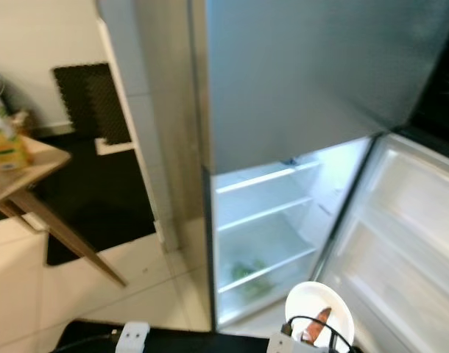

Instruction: Restocking fridge

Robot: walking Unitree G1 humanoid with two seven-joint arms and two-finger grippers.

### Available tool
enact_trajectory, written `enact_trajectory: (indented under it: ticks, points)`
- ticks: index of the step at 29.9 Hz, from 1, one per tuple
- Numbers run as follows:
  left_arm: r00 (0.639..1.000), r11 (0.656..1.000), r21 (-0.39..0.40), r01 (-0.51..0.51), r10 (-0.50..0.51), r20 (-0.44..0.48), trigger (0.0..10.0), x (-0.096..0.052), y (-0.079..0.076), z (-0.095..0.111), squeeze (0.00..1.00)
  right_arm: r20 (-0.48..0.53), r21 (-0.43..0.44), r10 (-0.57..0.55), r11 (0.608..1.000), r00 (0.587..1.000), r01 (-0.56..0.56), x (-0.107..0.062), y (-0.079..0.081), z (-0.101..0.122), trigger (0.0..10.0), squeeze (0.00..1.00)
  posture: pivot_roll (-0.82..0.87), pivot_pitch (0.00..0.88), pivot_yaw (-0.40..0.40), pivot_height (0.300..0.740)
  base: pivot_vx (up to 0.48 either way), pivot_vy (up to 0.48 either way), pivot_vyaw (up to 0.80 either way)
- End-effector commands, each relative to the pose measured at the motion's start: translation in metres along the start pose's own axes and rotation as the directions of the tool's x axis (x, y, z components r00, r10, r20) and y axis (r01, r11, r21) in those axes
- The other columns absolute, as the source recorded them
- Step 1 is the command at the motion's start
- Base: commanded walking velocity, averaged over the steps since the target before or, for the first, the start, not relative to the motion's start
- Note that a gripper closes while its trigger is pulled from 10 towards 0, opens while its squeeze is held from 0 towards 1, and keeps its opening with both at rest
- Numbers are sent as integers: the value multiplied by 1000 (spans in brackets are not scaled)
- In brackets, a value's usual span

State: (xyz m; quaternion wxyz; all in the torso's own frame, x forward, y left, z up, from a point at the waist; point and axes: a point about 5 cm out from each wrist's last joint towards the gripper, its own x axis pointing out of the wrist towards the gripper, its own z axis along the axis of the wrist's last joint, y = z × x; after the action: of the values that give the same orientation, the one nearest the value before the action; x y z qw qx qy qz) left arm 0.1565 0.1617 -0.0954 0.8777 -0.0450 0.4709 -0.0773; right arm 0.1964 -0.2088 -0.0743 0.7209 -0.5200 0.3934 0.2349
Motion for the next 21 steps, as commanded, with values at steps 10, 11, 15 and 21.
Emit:
enact_trajectory:
  ticks: [10, 11, 15, 21]
  points:
    - [1000, 1000, 12, 2, -2, -10, 10000, 0, 0, 0, 0, -17, 12, 13, 1000, 1000, -13, -1, 3, -4, 10000, 0, -28, 0, -47, 740, 0, 0, 800]
    - [1000, 1000, 12, 2, -2, -10, 10000, 0, 0, 0, 0, -17, 12, 13, 1000, 1000, -13, -1, 3, -4, 10000, 0, -28, 0, -47, 740, 0, 0, 800]
    - [1000, 1000, 14, 7, -6, -13, 10000, 0, 0, 1, 0, -20, 12, 10, 1000, 1000, -10, -1, 3, -4, 10000, 0, -32, 0, -44, 740, 0, 0, 800]
    - [1000, 1000, 13, 12, -11, -14, 10000, 1, -1, 1, 0, -36, 15, -5, 1000, 999, 5, -1, 4, -8, 10000, 0, -35, 0, -45, 740, 0, 0, 267]
